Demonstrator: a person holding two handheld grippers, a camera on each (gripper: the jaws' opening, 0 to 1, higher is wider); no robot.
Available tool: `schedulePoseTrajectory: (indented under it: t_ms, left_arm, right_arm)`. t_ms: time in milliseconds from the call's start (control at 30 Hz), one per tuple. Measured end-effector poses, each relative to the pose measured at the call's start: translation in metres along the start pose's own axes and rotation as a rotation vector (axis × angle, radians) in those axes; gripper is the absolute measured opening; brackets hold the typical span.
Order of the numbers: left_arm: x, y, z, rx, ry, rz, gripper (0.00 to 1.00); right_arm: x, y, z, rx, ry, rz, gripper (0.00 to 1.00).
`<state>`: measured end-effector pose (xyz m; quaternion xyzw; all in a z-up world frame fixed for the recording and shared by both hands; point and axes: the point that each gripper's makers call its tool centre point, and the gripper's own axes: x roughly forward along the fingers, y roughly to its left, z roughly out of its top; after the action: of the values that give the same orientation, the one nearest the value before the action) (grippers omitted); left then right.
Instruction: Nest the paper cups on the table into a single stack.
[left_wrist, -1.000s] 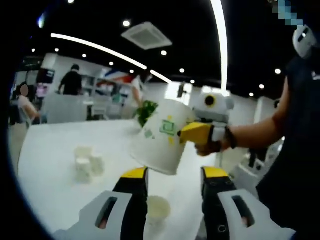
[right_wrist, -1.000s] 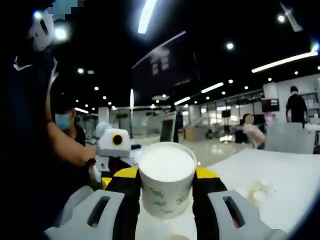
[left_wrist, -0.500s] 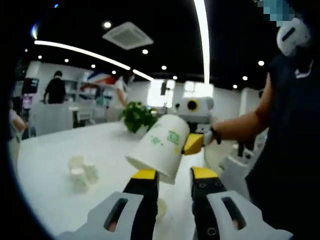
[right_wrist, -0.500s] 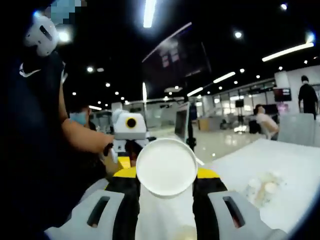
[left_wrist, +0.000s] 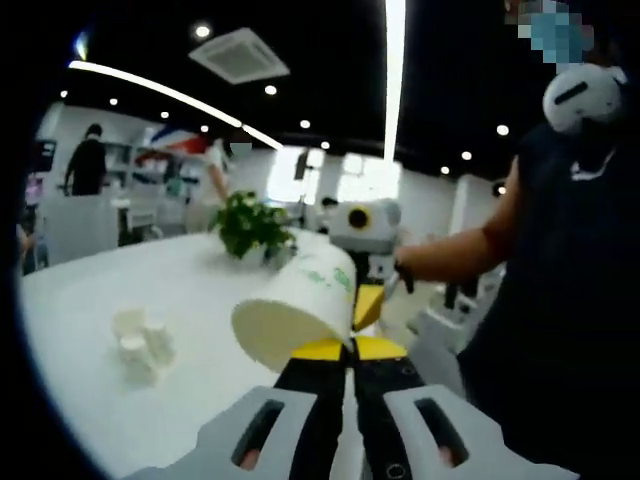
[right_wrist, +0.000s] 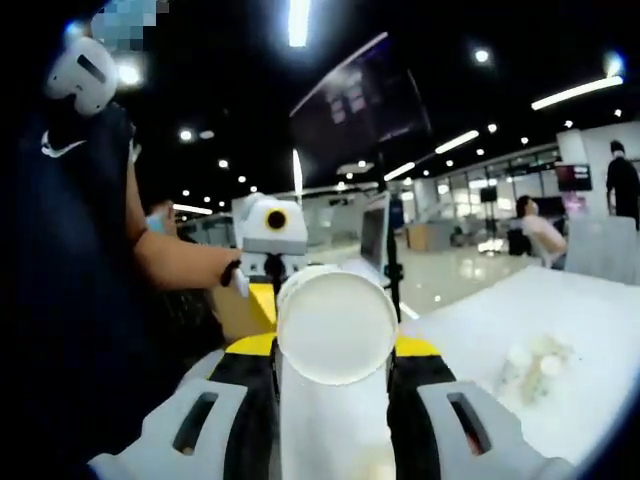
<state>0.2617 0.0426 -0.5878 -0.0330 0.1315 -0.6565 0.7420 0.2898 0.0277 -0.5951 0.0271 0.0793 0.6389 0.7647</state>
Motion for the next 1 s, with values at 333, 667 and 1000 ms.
schedulePoseTrajectory:
  t_ms: [333,667,1000]
  left_arm:
    - [-0.001,0.003,-0.005,0.026,0.070,0.005,0.00]
    - [-0.001,0.002,0.001,0.026,0.072,0.006,0.00]
    - [-0.002,0.009,0.005,0.125,0.395,0.005,0.00]
  right_arm:
    - [-0.003,-0.001,0.010,-0.032,-0.008,-0.013,0.40]
    - [-0.005,-0.001,0.005,-0.026,0.002,-0.025,0.40]
    - [-0.019,-0.024,-0.003,-0.025,0.042,-0.118,0.60]
